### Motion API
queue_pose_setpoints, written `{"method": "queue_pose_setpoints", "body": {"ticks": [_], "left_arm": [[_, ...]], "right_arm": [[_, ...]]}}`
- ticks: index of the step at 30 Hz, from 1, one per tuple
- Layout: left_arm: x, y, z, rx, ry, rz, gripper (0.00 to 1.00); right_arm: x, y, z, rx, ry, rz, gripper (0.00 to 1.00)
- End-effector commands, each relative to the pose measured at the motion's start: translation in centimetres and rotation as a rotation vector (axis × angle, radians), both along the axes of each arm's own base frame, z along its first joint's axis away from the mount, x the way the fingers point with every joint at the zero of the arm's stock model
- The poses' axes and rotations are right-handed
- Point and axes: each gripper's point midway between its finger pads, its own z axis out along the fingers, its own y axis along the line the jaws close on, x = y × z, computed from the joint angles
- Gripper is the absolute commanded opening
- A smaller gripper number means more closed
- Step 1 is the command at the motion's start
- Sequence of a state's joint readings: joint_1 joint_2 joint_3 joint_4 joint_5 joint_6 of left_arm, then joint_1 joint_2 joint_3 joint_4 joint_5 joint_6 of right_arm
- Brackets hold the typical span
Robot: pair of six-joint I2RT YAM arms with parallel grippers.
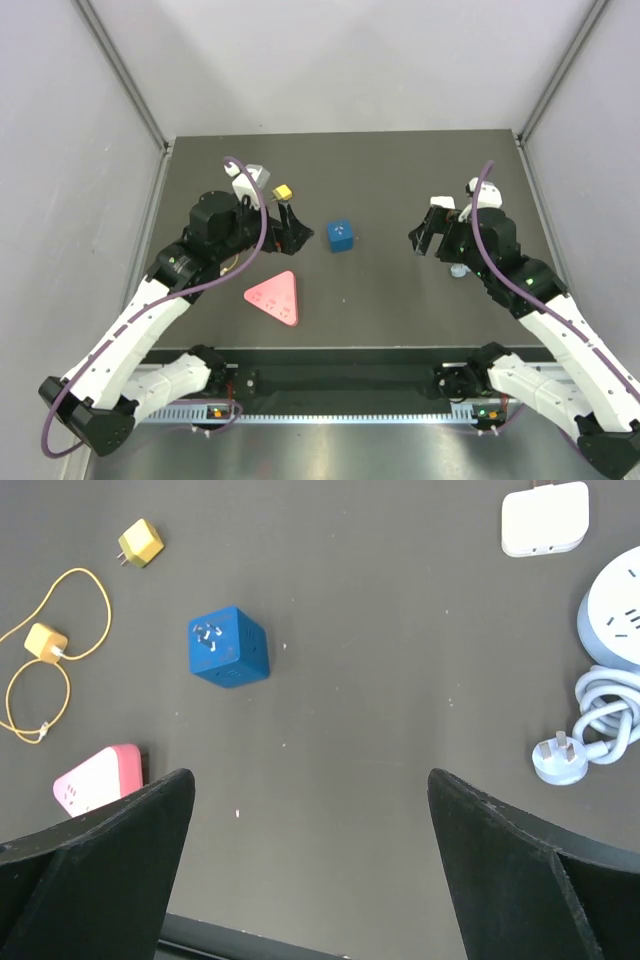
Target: Insert the plug
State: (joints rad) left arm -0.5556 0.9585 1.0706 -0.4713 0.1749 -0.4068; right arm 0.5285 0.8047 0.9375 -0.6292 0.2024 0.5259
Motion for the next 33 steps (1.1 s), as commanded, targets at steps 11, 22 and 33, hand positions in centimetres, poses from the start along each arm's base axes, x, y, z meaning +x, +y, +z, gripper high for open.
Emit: {"method": "queue_pose_setpoints", "body": {"ticks": [11,22,33], "left_arm": [[4.2,1.7,-1.4,0.127,0.029,0.18,0.94],[14.4,-3.3,-10.0,0.424,0.285,0.17,0.83],[14.1,-4.2,-11.8,0.405,0.372,0.156,0.78]], "right_arm": [[0.2,-0.2,2.8,0.069,-0.103,-0.031,1.0],[-1.3,2.1,1.0,0.135,-0.096,0.11,1.0],[-0.7,4.0,-3.6,0.112,0.048,0.166,1.0]]}}
